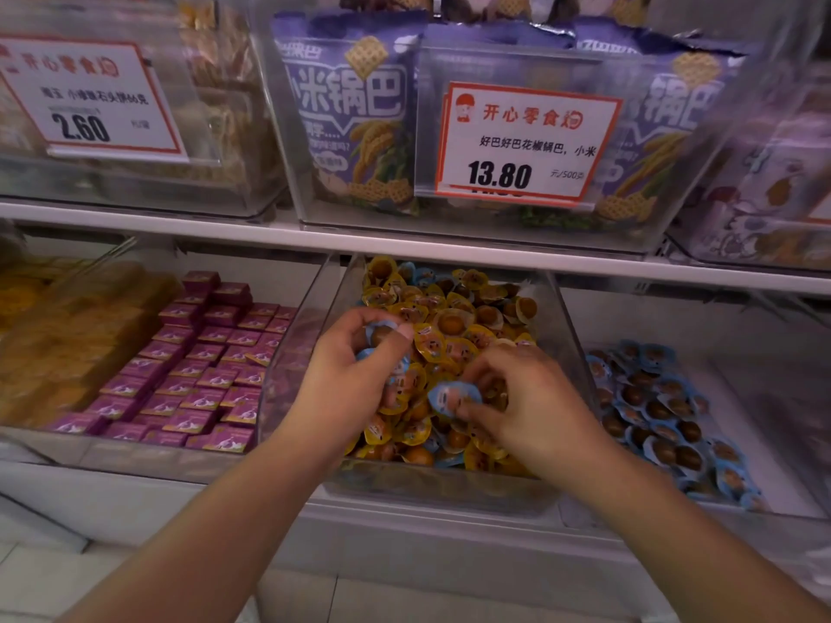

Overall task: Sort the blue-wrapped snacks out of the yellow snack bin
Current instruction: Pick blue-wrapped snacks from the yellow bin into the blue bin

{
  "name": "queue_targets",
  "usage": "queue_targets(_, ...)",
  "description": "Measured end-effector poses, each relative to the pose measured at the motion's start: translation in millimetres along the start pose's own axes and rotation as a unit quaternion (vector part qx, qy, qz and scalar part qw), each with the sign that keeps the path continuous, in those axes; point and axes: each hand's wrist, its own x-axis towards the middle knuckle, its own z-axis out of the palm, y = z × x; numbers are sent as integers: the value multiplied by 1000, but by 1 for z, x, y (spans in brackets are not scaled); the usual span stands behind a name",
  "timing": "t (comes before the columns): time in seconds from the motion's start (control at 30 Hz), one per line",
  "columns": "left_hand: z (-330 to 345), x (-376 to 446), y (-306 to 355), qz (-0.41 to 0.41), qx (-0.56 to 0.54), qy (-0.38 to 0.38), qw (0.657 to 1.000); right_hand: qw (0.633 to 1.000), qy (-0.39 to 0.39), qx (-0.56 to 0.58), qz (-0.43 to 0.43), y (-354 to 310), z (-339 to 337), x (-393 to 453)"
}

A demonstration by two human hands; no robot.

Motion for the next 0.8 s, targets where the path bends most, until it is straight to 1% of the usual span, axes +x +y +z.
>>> queue_targets(0.07,4,-2,0,18,28,-15,999,991,97,90,26,-6,-7,1)
queue_targets(0.1,6,-3,1,21,39,-36,998,982,126,138,26,-9,-9,1)
queue_targets(0.13,9,-5,1,24,46,-67,996,974,135,180,21,-13,-10,2)
queue_targets(0.2,15,-8,0,36,61,-131,989,964,121,239,3,-20,-8,0)
queue_targets(0.23,17,-9,0,47,74,-143,986,962,115,248,-8,-22,-5,-1)
queue_targets(0.27,18,-9,0,58,82,-136,986,964,113,241,-16,-23,-3,-2)
queue_targets(0.33,15,-8,1,66,73,-91,991,969,105,223,-16,-20,-3,-1)
queue_targets(0.37,13,-6,1,62,60,-64,994,970,78,230,-7,-16,-5,0)
queue_targets(0.4,10,-4,1,56,48,-40,996,971,21,236,9,-13,-8,0)
queue_targets(0.43,7,-2,1,48,39,-22,998,974,-63,219,18,-10,-9,0)
queue_targets(0.47,4,-1,1,39,31,-11,999,972,-158,171,13,-9,-9,-1)
queue_targets(0.5,2,0,1,31,22,-7,999,967,-234,100,-10,-8,-7,-5)
queue_targets(0.53,0,1,1,27,17,-9,999,958,-282,28,-48,-8,-3,-9)
queue_targets(0.57,0,1,0,28,17,-13,999,950,-298,-39,-83,-8,2,-14)
queue_targets(0.63,1,0,-1,37,30,-26,999,944,-285,-123,-112,-9,8,-21)
queue_targets(0.73,3,-2,-2,49,39,-37,997,939,-269,-171,-130,-9,9,-23)
queue_targets(0.8,3,-3,-1,51,48,-37,997,934,-266,-205,-123,-8,10,-21)
